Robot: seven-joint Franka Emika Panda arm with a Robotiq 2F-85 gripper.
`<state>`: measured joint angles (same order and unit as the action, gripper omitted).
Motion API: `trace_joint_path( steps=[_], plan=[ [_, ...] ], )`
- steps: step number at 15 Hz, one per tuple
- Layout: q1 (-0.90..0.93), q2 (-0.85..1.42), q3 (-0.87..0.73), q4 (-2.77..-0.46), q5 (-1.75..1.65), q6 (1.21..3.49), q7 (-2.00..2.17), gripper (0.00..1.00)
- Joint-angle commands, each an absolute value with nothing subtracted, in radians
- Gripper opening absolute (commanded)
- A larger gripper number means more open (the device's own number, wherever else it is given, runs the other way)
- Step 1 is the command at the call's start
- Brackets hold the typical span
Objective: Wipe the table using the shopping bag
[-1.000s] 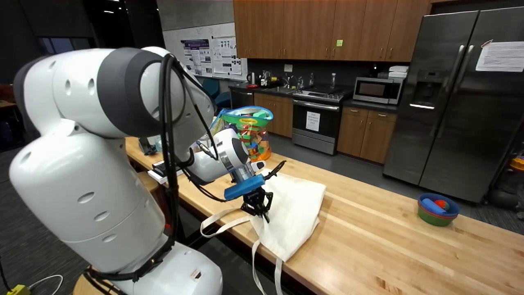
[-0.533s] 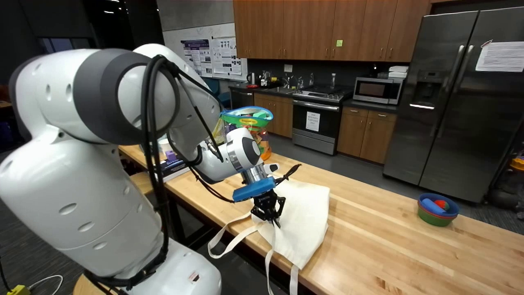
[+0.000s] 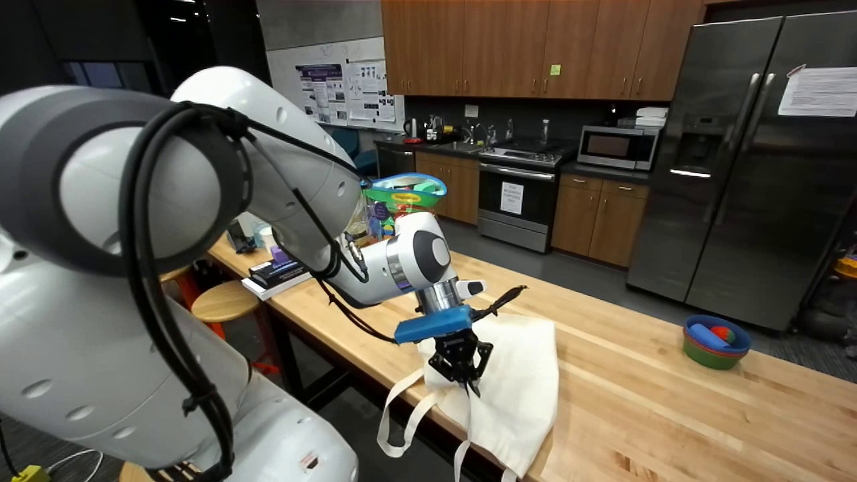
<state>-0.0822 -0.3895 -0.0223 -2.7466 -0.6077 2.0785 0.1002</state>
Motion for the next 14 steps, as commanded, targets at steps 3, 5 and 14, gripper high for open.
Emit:
trace_joint_path(
  steps=[3,5,14],
  plan=[
    [-0.161,-0.447,-0.087,-2.769,-0.679,2.098,0.058,0.00],
    [-0.174,-0.420,-0.103,-2.745,-0.702,2.120,0.056,0.00],
    [-0.175,-0.221,-0.137,-2.565,-0.706,2.222,0.017,0.00]
  ],
)
